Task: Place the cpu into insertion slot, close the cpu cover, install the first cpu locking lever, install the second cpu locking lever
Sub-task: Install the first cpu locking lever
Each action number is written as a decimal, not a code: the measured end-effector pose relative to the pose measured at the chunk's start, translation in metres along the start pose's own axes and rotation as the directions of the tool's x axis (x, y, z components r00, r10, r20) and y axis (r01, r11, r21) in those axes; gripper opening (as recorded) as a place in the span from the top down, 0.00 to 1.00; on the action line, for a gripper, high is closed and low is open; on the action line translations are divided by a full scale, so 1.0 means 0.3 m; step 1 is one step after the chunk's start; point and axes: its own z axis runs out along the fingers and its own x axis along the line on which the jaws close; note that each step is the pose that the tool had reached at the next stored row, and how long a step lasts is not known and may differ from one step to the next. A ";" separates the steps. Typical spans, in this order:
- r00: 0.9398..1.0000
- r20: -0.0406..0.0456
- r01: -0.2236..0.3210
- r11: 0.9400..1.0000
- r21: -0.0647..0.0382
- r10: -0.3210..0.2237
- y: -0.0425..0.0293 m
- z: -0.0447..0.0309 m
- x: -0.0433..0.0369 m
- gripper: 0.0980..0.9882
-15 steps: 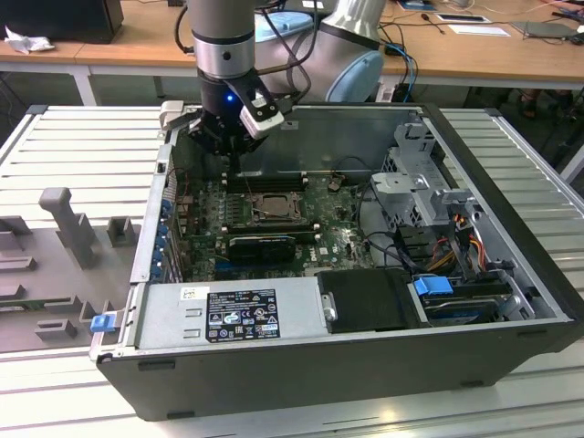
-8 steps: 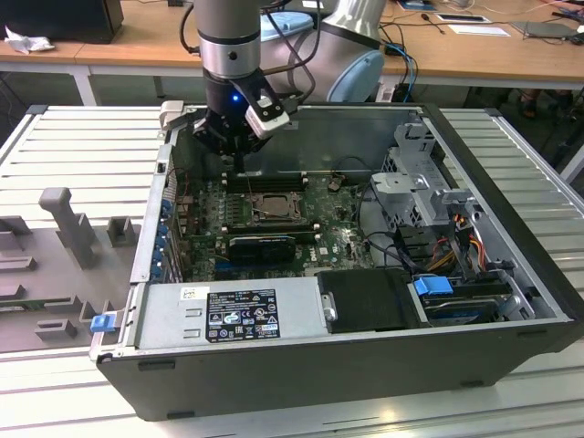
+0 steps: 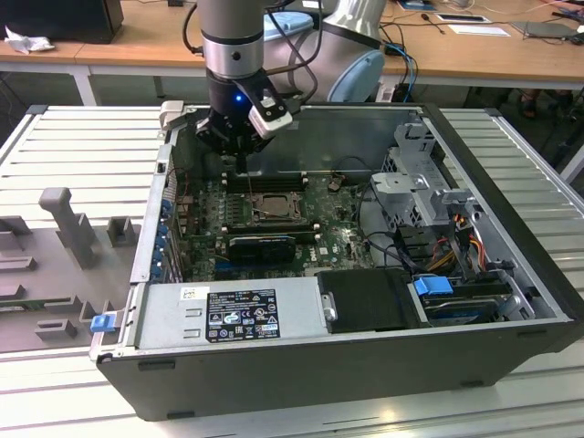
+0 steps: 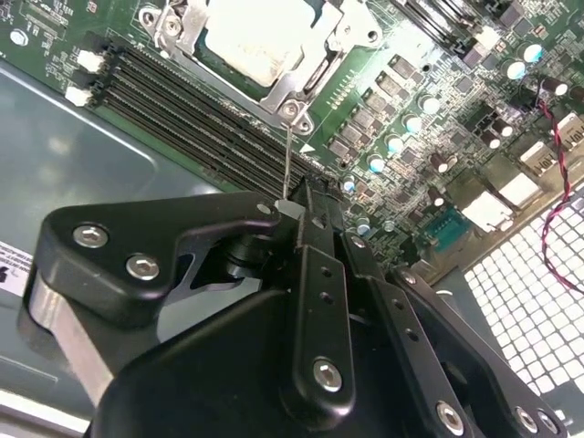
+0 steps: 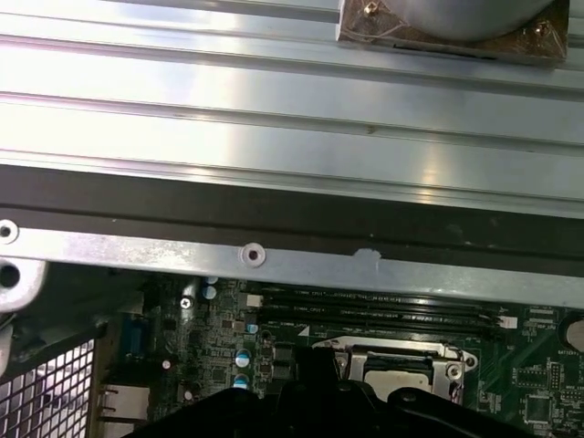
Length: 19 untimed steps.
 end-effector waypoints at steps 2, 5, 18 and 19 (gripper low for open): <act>1.000 0.000 0.000 1.000 0.000 0.000 -0.001 0.000 -0.010 0.99; 1.000 0.000 0.000 1.000 0.000 0.000 -0.002 0.001 -0.028 0.99; 1.000 0.003 -0.013 1.000 -0.022 0.013 -0.014 0.046 -0.147 0.99; 1.000 0.002 -0.013 1.000 -0.022 0.013 -0.014 0.055 -0.155 0.99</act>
